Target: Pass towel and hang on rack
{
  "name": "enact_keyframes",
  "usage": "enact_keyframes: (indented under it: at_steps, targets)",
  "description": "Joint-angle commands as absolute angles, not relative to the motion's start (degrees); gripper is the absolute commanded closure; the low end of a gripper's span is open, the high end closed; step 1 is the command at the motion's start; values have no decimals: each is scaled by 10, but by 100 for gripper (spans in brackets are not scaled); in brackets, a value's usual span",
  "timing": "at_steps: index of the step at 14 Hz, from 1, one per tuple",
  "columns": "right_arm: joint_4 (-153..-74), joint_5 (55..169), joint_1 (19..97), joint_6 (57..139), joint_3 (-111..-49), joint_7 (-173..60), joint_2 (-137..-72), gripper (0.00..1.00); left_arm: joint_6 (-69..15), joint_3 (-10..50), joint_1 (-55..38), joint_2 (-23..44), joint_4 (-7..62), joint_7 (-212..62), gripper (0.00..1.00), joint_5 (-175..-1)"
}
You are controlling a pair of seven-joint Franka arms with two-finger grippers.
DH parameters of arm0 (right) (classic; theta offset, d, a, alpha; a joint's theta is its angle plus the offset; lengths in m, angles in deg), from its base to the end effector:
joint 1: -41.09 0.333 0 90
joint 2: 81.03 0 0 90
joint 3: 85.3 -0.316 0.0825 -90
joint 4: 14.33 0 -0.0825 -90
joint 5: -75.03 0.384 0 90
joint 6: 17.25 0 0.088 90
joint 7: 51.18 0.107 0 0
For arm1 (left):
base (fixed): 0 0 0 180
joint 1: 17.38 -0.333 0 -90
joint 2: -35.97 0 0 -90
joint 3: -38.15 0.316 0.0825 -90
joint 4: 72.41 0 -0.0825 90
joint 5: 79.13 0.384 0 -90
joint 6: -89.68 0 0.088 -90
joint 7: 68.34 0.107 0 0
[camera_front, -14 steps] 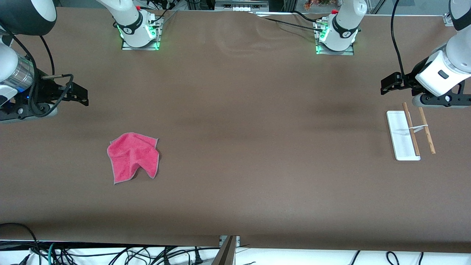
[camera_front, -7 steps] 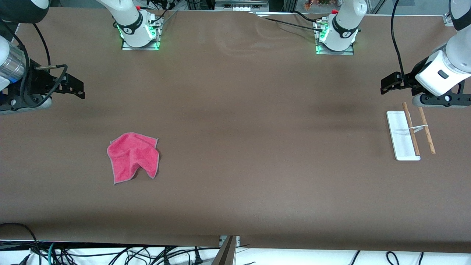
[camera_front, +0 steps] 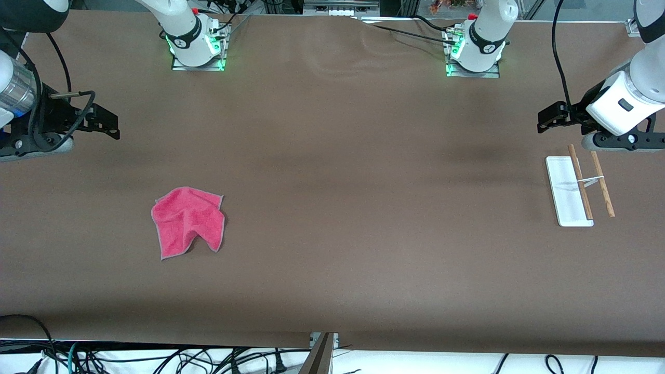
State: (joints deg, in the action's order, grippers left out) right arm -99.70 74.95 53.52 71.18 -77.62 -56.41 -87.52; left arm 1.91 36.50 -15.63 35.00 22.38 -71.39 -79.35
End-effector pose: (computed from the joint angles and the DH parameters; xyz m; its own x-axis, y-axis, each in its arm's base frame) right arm 0.5830 0.0528 0.5961 0.9831 0.1731 -0.0601 0.1740 -0.9847 0.0111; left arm 0.5495 -0.0329 0.5729 0.9903 -0.0057 -0.1390 -0.0062 -1.0000 -0.0031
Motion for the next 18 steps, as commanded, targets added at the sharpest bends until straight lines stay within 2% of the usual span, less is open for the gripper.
enact_keyframes:
  at_steps: [1, 4, 13, 18]
  targets:
    - [-998, 758, 536, 712, -777, -563, -882, 0, 33, 362, -160, 348, 208, -719, 0, -794]
    - [-998, 781, 543, 747, -781, -565, -944, 0, 33, 362, -160, 348, 208, -719, 0, -794]
    - [-996, 789, 574, 1009, -802, -607, -1141, 0, 34, 361, -159, 348, 208, -719, 0, -794]
    - [-993, 788, 574, 1098, -809, -625, -1201, 0, 48, 365, -160, 349, 203, -722, 0, -794]
